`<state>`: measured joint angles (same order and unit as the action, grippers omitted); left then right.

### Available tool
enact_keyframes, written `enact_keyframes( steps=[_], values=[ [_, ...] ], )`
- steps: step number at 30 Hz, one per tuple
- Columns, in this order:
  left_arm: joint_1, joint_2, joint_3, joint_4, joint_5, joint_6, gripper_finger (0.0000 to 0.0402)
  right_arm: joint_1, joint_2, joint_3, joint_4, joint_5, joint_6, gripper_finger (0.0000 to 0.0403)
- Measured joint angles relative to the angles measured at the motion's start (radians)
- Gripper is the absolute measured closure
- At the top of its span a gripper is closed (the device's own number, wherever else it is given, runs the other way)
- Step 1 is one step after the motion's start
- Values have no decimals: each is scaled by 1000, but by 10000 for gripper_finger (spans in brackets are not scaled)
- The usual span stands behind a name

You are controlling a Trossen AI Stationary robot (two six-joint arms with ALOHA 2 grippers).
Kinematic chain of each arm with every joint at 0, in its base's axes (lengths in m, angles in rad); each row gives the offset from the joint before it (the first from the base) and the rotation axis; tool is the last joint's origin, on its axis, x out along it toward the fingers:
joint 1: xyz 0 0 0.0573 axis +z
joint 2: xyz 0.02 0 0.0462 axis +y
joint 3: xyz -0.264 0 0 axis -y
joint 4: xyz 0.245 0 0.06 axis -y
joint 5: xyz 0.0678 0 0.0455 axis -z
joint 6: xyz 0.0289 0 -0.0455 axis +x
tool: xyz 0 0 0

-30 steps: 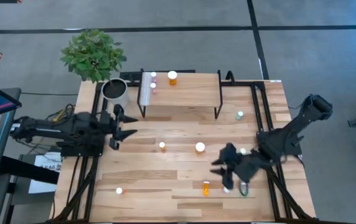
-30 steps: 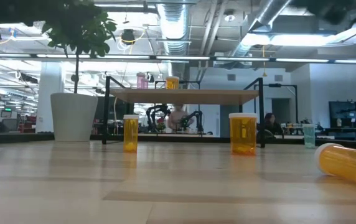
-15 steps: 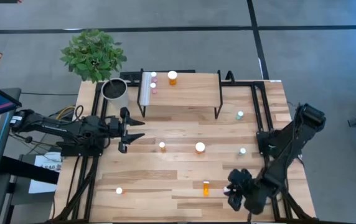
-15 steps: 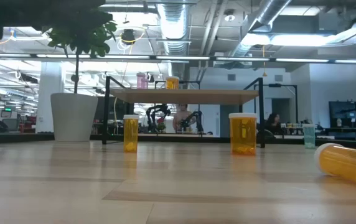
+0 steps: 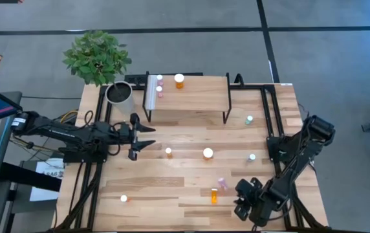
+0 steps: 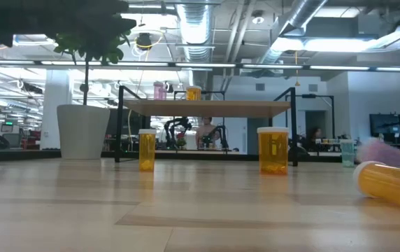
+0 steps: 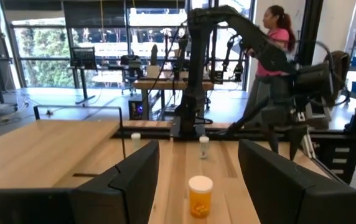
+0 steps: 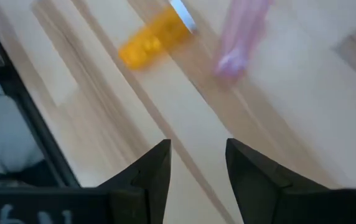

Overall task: Pick and place medicine bottles onto shelf by color
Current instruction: Put the pink pill bottle on the shelf aligned with the other pink bottle

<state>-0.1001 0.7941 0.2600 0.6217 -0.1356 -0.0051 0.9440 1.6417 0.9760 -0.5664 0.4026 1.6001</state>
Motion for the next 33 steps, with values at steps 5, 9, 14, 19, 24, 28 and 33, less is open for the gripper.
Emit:
enact_keyframes(
  steps=[5,9,14,19,24,28,33],
  values=[
    [0,10,0,-1,5,-5,194,-33,1,-2,-59,-17,-11,223],
    [0,9,0,-1,8,-4,194,-77,1,-1,-90,23,-11,225],
    [0,9,0,-2,8,-4,194,-171,1,-1,-82,73,-68,225],
    [0,9,0,-2,14,-4,194,-252,4,-1,-64,73,-156,226],
    [0,9,0,-4,27,-5,194,-296,51,1,10,48,-245,226],
    [0,9,0,-4,27,-5,194,-317,121,-1,55,-36,-266,226],
    [0,9,0,-4,26,-5,194,-324,183,5,82,-66,-269,226]
  ],
)
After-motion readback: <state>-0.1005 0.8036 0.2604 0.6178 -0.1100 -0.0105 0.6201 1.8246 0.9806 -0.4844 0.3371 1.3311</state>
